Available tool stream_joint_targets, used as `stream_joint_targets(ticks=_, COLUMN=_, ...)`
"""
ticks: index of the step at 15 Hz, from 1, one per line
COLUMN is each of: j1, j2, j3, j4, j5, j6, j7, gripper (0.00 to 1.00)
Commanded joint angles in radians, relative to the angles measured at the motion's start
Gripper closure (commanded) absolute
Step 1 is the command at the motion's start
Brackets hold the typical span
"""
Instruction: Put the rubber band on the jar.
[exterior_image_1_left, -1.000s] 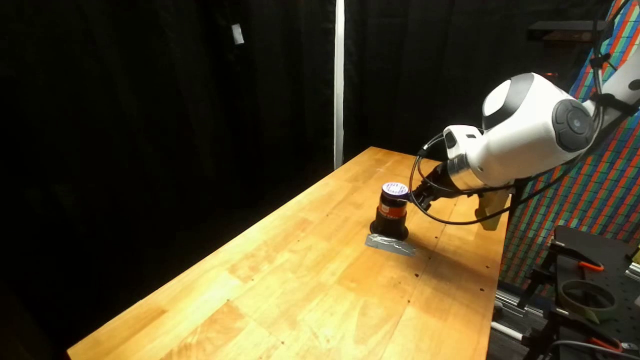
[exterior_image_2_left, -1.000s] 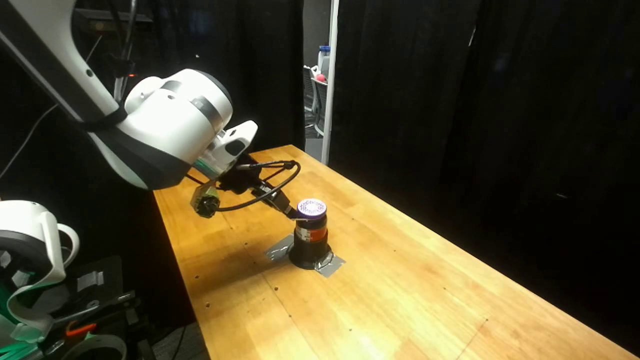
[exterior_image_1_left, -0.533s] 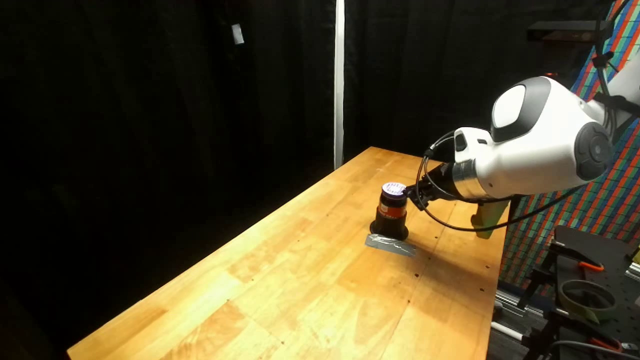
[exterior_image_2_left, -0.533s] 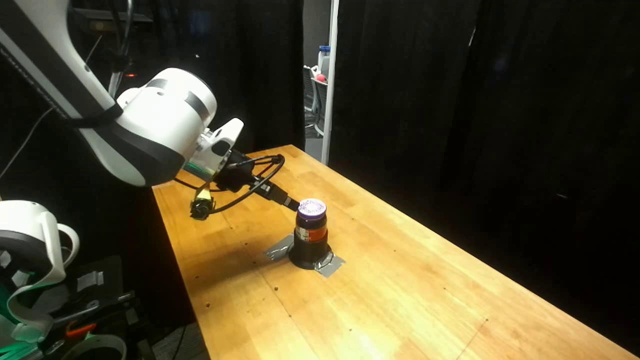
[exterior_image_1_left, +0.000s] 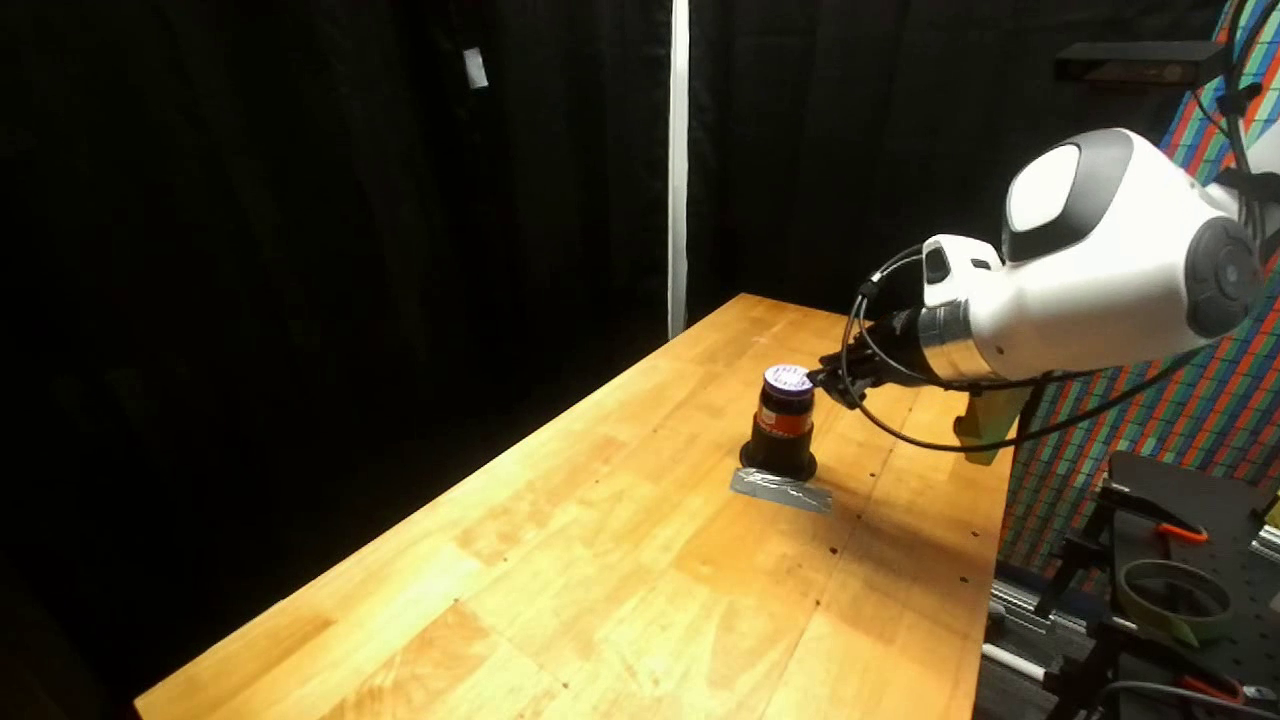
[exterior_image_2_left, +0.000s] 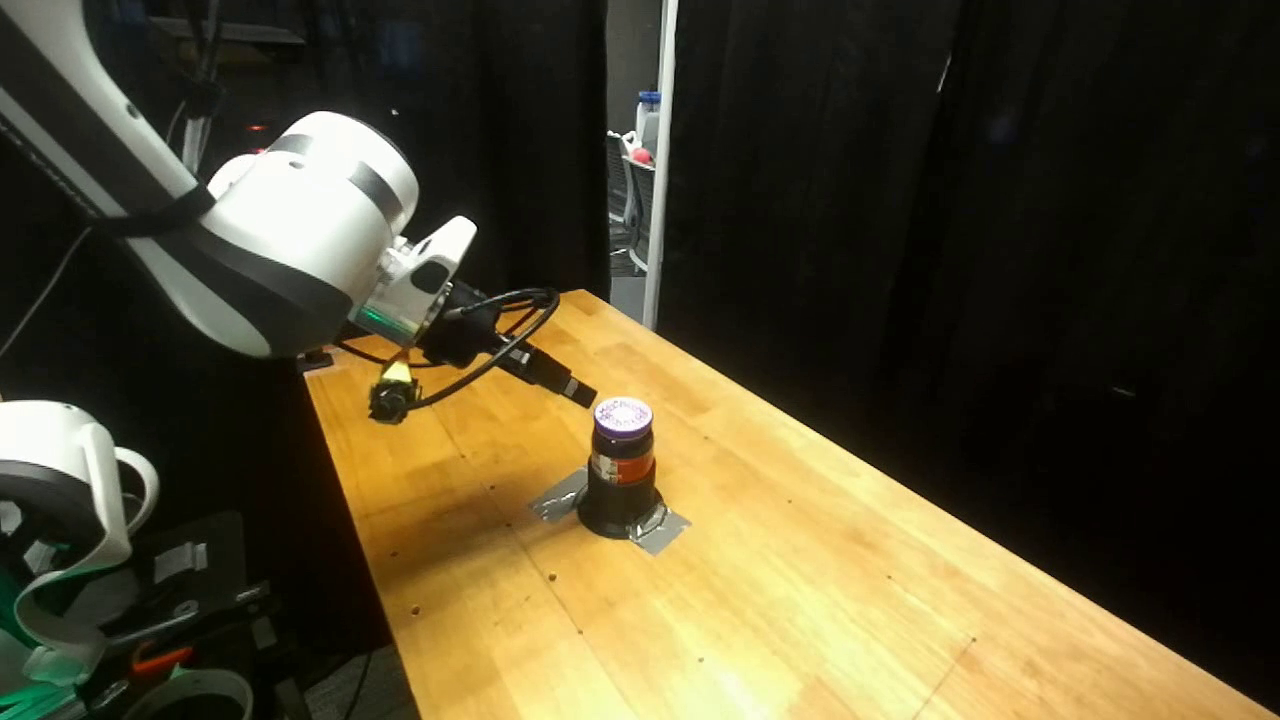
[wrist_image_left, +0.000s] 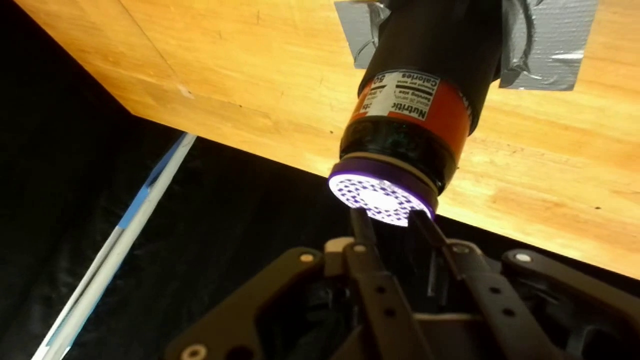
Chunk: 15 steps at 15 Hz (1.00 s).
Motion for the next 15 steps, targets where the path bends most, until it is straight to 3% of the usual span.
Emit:
stream_joint_targets(ticks=1, j1=-0.042, j2=-0.091, j3=-0.016, j4=-0.005, j5=0.164, j6=0.169, j7=-0.262, gripper=0.41)
stream_joint_targets(ticks=4, j1=-0.043, j2=-0.058, j3=-0.016, j4=-0.011, j5=0.341, j6=0.214, j7=-0.492, gripper=0.18)
stream_joint_targets(ticks=6, j1=-0.021, j2=-0.028, j3=0.008, j4=-0.014, j5=0.516, j6=0.135, j7=-0.647, gripper=0.03)
stream_joint_targets(ticks=11, j1=0.023, j2=0.010, j3=0.070, j4=0.003, j5=0.939, j6=0.015, j7=-1.044, gripper=0.00)
stream_joint_targets(ticks=13, j1=0.038, j2=0.025, j3=0.094, j4=0.017, j5=1.111, j6=0.026, j7=-1.199, gripper=0.00)
stream_joint_targets(ticks=14, j1=0.032, j2=0.012, j3=0.068, j4=-0.009, j5=1.001, j6=0.041, j7=-1.080, gripper=0.00)
stream_joint_targets(ticks=15, j1=0.041, j2=0.015, j3=0.076, j4=-0.006, j5=1.058, j6=0.041, j7=-1.134, gripper=0.00)
